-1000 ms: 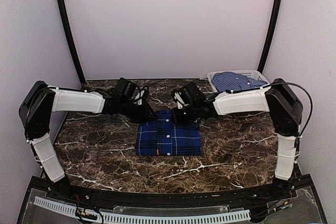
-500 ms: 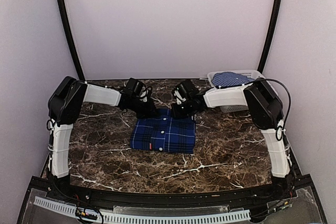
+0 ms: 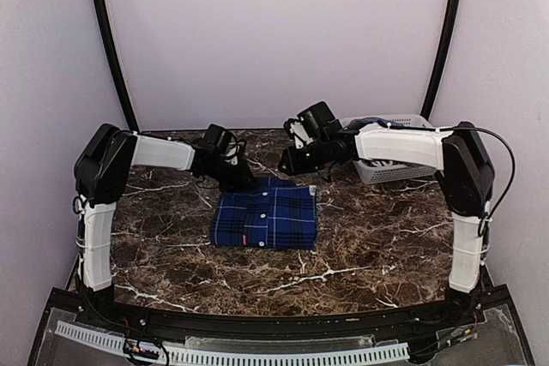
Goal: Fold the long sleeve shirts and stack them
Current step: Smooth out the square-folded shirt at the center of the board.
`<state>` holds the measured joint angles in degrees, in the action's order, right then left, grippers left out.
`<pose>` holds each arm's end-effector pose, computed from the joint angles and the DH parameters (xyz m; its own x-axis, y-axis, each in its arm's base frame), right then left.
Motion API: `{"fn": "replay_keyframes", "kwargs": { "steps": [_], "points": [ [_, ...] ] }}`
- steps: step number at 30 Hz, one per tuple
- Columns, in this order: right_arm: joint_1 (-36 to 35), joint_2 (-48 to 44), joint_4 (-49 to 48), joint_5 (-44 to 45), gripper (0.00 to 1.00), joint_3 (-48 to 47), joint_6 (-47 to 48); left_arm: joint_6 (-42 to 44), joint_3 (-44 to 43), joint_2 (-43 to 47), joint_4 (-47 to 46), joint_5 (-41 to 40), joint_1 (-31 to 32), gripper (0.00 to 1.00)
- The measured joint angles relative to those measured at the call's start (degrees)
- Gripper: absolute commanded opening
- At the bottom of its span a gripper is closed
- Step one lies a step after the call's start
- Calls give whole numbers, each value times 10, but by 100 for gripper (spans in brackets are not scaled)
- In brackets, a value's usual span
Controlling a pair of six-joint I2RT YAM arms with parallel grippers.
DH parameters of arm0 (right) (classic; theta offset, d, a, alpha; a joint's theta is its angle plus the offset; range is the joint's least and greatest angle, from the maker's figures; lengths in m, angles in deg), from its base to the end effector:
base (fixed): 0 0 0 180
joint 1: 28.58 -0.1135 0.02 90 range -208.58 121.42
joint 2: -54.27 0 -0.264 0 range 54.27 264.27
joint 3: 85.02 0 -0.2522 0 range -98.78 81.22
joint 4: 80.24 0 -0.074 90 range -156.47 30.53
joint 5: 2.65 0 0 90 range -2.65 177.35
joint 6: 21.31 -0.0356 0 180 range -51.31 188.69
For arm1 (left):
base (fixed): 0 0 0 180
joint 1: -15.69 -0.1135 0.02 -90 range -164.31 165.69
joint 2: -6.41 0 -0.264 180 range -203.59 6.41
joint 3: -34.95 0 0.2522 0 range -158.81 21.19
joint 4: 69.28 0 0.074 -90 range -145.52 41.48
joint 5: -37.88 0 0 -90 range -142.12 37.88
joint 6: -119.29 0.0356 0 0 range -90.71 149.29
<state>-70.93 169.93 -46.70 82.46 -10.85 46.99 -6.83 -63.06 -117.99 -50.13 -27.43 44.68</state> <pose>0.3397 0.3137 0.2332 -0.7366 -0.1730 -0.6538 -0.4785 0.8164 0.3232 0.4035 -0.2406 0.1433 -0.9147 -0.1055 -0.3900 0.1944 0.7314 -0.6537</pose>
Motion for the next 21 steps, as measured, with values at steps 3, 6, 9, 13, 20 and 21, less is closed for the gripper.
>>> {"fn": "replay_keyframes", "kwargs": {
  "steps": [3,6,9,13,20,21],
  "points": [
    [-7,-9,4,-5,39,11,2,4,9,30,24,-12,0,30],
    [-28,-9,16,1,42,16,6,12,17,72,47,-27,0,35],
    [-47,-4,25,12,42,14,14,18,33,123,58,-49,-3,36],
    [-46,6,40,33,44,11,14,30,41,160,73,-76,-10,36],
    [29,-1,24,37,48,75,-9,53,41,132,116,-113,-41,36],
    [41,-2,22,33,48,87,-13,55,41,125,120,-116,-42,36]
  ]
}}
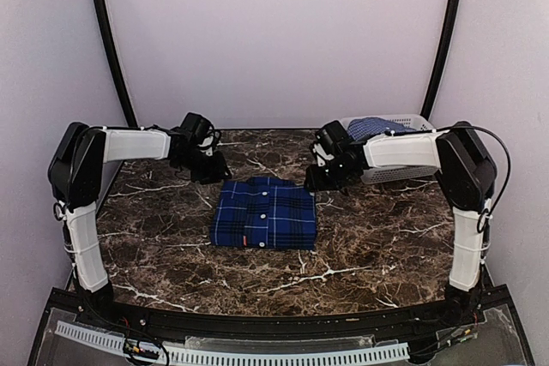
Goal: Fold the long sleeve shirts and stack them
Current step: Smooth out the square-folded shirt at the center of the board.
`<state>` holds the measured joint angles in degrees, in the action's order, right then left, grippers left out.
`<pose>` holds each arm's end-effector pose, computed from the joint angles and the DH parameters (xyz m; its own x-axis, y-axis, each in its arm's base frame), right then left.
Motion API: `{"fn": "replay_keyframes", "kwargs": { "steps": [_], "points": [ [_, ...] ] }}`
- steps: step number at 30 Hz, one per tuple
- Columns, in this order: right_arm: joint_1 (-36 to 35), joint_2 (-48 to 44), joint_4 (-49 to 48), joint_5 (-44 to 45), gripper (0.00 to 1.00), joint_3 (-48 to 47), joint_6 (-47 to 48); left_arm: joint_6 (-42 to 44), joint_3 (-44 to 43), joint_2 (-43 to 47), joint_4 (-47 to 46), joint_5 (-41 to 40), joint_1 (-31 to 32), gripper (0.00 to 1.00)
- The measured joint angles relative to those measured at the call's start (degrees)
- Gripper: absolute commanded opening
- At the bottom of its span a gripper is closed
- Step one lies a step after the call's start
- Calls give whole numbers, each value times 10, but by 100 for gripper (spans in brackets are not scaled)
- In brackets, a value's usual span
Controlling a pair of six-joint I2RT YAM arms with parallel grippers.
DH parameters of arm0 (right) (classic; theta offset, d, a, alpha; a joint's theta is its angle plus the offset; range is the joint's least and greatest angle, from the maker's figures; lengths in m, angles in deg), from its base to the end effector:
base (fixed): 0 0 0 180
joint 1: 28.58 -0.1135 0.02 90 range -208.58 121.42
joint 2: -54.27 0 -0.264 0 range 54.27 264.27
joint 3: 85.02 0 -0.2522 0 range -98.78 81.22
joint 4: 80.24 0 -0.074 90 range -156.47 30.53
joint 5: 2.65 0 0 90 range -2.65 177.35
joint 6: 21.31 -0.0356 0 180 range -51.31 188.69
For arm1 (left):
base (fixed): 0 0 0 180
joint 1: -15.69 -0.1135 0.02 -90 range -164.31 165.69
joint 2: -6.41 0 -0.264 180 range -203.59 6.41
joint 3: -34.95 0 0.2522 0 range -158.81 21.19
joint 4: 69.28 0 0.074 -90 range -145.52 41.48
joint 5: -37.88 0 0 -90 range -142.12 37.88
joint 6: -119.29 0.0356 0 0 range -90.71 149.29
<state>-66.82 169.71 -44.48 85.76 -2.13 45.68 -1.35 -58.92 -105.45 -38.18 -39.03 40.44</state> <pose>0.3427 0.2713 0.1838 -0.8324 -0.1585 -0.5311 -0.3326 0.9093 0.2499 0.3865 -0.1871 0.1985 -0.8670 -0.1469 -0.4762 0.1170 0.8689 -0.4810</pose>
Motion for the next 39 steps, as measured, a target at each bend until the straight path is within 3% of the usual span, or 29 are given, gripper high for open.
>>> {"fn": "replay_keyframes", "kwargs": {
  "steps": [9,15,17,21,23,29,39],
  "points": [
    [40,0,-58,-76,45,60,-42,5,-6,-45,16,0,-10,36],
    [42,2,-98,-113,35,58,-63,3,-16,-53,10,17,-14,32],
    [43,7,-101,-118,30,52,-67,2,-17,-56,5,26,-14,25],
    [45,11,-103,-124,10,47,-69,-2,-26,-67,1,44,-15,5],
    [45,11,-103,-125,0,47,-69,-2,-28,-68,2,52,-15,0],
    [45,-5,-103,-120,0,55,-62,0,-22,-55,-5,60,-15,0],
    [45,-105,-124,-101,0,88,-47,0,36,49,-62,59,-15,0]
  ]
}}
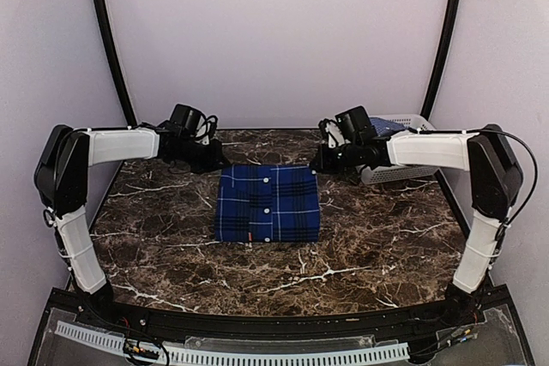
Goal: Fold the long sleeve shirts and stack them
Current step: Smooth out the square-folded shirt at the center of the board.
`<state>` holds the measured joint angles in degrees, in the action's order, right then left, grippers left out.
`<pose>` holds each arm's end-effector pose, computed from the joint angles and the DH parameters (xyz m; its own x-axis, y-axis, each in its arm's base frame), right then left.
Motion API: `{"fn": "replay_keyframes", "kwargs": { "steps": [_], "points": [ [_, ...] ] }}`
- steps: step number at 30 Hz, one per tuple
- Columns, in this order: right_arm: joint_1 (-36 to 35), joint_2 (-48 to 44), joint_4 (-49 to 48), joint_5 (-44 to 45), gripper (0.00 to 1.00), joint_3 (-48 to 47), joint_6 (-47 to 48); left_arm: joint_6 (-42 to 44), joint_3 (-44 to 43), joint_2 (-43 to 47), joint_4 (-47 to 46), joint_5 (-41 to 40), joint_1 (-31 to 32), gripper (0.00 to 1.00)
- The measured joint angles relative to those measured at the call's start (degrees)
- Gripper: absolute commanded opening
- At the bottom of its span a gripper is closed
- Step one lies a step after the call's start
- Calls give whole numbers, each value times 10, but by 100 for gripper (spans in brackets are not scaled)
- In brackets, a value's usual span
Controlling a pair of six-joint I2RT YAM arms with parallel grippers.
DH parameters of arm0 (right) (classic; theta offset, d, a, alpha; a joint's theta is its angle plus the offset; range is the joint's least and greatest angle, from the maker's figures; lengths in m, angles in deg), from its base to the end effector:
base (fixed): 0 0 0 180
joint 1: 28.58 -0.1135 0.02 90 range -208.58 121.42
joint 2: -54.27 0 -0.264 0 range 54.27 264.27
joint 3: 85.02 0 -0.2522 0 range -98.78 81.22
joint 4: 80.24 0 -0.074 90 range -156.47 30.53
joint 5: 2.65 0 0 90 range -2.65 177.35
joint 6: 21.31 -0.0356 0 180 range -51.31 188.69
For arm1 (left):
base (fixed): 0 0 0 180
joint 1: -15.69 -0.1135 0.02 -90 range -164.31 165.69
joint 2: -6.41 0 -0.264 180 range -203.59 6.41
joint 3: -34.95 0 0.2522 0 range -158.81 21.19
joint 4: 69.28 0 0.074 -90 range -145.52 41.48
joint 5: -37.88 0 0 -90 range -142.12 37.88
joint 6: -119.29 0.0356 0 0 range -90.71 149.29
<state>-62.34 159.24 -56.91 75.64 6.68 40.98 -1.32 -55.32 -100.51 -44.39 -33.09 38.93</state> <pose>0.3395 0.2356 0.2262 -0.7862 0.0221 -0.6175 -0.3477 0.8103 0.4717 0.3805 -0.1760 0.2224 -0.8286 -0.1681 -0.5341 0.2038 0.7980 -0.5672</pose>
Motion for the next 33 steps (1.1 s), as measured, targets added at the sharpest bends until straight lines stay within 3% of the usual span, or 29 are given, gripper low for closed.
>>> {"fn": "replay_keyframes", "kwargs": {
  "steps": [4,8,14,21,25,33],
  "points": [
    [3,19,-9,15,0,-9,8,0,-2,-16,-34,-2,-4,0],
    [21,107,-23,19,0,-75,15,0,-39,-89,-70,-4,-19,0],
    [51,278,-24,24,0,-221,17,6,-178,-242,-79,-7,-31,0],
    [57,338,13,28,0,-322,17,1,-247,-294,-59,-22,-31,0],
    [54,314,-12,29,0,-266,17,-17,-222,-283,-71,-23,-31,0],
    [7,116,-78,10,0,43,-8,-54,24,-125,-113,-10,6,0]
  ]
}}
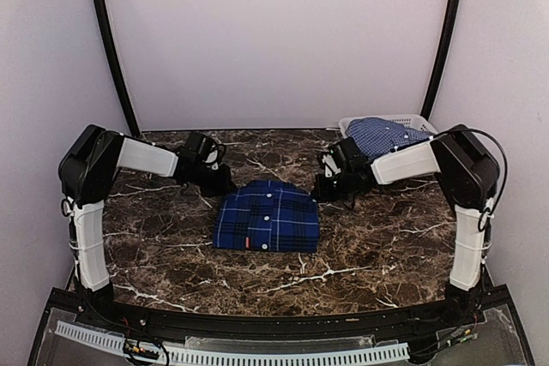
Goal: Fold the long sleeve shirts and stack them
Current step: Smooth out the square-folded shirt at the center of the board.
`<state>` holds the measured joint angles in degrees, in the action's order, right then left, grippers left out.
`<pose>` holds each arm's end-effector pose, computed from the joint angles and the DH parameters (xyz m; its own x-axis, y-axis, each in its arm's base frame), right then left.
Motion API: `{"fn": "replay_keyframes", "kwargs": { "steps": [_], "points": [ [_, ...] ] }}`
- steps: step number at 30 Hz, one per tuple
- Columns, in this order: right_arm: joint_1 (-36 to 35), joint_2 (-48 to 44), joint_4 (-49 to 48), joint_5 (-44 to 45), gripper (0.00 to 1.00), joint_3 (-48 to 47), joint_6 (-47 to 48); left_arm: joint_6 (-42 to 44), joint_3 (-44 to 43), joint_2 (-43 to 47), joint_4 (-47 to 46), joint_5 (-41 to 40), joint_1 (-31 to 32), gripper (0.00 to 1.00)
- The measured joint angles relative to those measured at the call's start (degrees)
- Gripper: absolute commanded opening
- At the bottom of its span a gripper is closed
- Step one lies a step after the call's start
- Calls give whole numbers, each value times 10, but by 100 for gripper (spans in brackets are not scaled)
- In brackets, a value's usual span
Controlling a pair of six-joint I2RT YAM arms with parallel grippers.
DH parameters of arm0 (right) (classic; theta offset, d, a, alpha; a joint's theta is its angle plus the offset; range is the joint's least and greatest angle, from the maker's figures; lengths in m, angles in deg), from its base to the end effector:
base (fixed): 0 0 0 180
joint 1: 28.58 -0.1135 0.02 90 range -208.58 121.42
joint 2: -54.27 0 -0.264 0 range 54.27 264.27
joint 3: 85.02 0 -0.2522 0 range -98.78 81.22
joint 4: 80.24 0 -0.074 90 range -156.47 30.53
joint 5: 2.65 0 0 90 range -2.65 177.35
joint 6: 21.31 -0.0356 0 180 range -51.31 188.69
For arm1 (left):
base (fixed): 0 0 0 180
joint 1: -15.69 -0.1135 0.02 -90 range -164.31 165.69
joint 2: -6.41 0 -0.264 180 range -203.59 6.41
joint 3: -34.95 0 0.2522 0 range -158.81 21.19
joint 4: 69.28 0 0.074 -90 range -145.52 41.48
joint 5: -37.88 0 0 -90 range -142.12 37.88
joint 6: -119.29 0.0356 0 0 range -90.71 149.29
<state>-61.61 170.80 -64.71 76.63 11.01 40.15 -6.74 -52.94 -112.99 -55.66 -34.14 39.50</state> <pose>0.3513 0.2363 0.1329 -0.8538 0.0049 -0.5207 -0.2639 0.8580 0.4407 0.3988 -0.1880 0.1352 -0.8674 -0.2288 -0.4419 0.0903 0.8009 -0.5919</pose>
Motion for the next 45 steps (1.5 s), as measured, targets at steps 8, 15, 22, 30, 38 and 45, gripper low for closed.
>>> {"fn": "replay_keyframes", "kwargs": {
  "steps": [8,15,22,30,38,45],
  "points": [
    [-38,-181,24,15,0,117,-14,-15,152,202,17,-4,36,1],
    [11,-81,-4,19,0,-11,-3,-3,44,124,-22,9,-9,0],
    [39,91,-10,-3,23,-120,2,13,-57,-47,-28,14,-27,0],
    [50,69,71,51,54,-160,22,29,-118,-52,2,-29,-43,13],
    [-41,-34,142,147,52,-149,43,44,-129,-46,51,-54,-47,47],
    [-170,-14,178,170,51,-201,44,45,-116,29,100,-75,-47,49]
  ]
}}
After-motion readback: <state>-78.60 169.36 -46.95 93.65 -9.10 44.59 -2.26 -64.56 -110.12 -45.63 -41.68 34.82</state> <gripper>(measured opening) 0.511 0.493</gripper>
